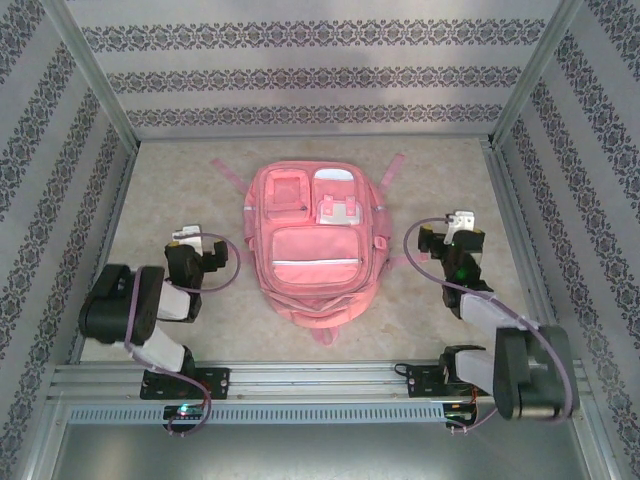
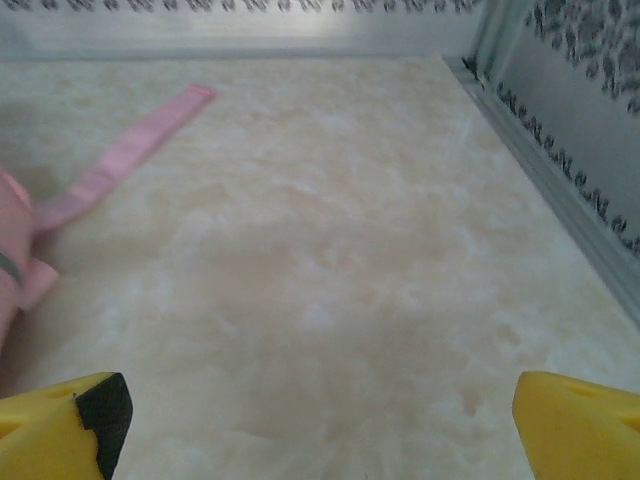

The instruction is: Pack the student bag

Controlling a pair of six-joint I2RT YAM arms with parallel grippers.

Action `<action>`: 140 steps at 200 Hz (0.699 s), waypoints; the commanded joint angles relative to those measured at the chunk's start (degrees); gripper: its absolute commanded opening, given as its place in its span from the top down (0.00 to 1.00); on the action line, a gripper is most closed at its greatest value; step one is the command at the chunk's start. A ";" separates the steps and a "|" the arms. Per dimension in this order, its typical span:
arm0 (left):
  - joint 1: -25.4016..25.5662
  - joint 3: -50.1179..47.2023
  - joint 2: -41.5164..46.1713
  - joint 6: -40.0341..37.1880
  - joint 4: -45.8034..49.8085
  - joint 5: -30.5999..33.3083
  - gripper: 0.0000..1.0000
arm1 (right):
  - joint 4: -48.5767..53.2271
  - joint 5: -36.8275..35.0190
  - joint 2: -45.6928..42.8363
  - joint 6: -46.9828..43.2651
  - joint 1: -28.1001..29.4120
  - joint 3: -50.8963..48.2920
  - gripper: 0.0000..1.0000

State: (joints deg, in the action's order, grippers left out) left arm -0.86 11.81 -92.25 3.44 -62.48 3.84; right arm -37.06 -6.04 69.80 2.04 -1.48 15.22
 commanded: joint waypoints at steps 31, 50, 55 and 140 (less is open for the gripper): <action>-0.70 6.53 1.77 -1.14 2.40 -3.54 0.00 | -40.38 12.47 19.22 3.58 -2.85 -6.16 0.02; 0.11 8.11 1.45 -1.60 4.63 -1.04 0.00 | -39.03 6.17 20.28 4.68 -1.68 -4.53 0.02; 0.71 8.47 1.38 -1.60 5.30 0.96 0.00 | -38.15 4.40 19.93 4.88 -1.40 -4.29 0.02; 1.04 -3.46 -0.74 -1.31 -18.96 1.76 0.00 | -38.37 -0.98 18.51 1.98 1.91 -5.77 0.02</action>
State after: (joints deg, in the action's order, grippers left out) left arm -0.01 9.32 -92.62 2.94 -70.85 6.09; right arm -68.12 -5.82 88.86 5.08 0.03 13.28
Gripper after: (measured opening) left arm 0.998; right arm 0.978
